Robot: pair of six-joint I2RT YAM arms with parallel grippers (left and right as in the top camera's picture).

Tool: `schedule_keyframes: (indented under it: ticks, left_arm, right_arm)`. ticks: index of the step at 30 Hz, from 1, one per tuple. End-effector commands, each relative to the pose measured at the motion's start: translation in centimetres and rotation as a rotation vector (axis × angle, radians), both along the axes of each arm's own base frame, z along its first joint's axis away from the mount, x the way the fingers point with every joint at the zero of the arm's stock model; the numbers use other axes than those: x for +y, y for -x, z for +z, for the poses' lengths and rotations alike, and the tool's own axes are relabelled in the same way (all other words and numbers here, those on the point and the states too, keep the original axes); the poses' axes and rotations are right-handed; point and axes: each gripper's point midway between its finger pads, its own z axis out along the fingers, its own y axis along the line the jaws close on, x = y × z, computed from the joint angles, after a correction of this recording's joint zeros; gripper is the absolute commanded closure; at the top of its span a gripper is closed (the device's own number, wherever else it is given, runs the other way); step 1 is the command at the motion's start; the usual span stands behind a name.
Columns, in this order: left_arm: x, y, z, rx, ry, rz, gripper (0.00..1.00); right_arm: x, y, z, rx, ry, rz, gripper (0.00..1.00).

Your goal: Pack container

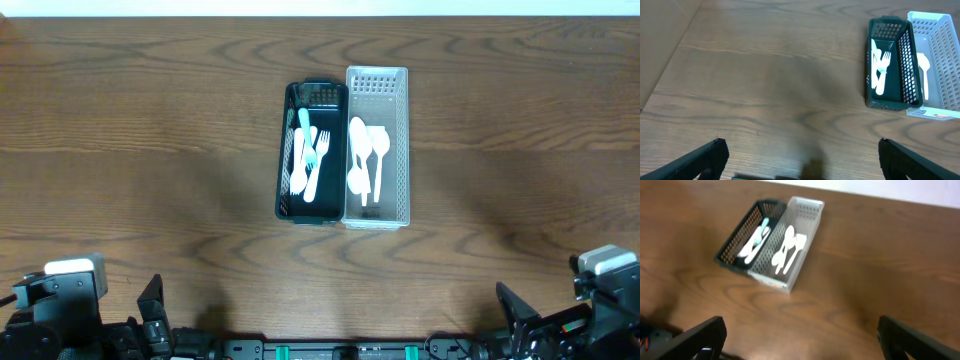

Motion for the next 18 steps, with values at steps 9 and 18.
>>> schedule_keyframes:
  ticks: [9, 18]
  left_arm:
    - [0.3, 0.2, -0.2, 0.013, -0.006, 0.016, 0.02]
    - [0.3, 0.2, -0.2, 0.013, -0.006, 0.016, 0.02]
  right_arm:
    - [-0.8, -1.6, -0.3, -0.024, 0.040, -0.049, 0.01]
    - [-1.6, -10.3, -3.4, -0.238, 0.036, -0.136, 0.01]
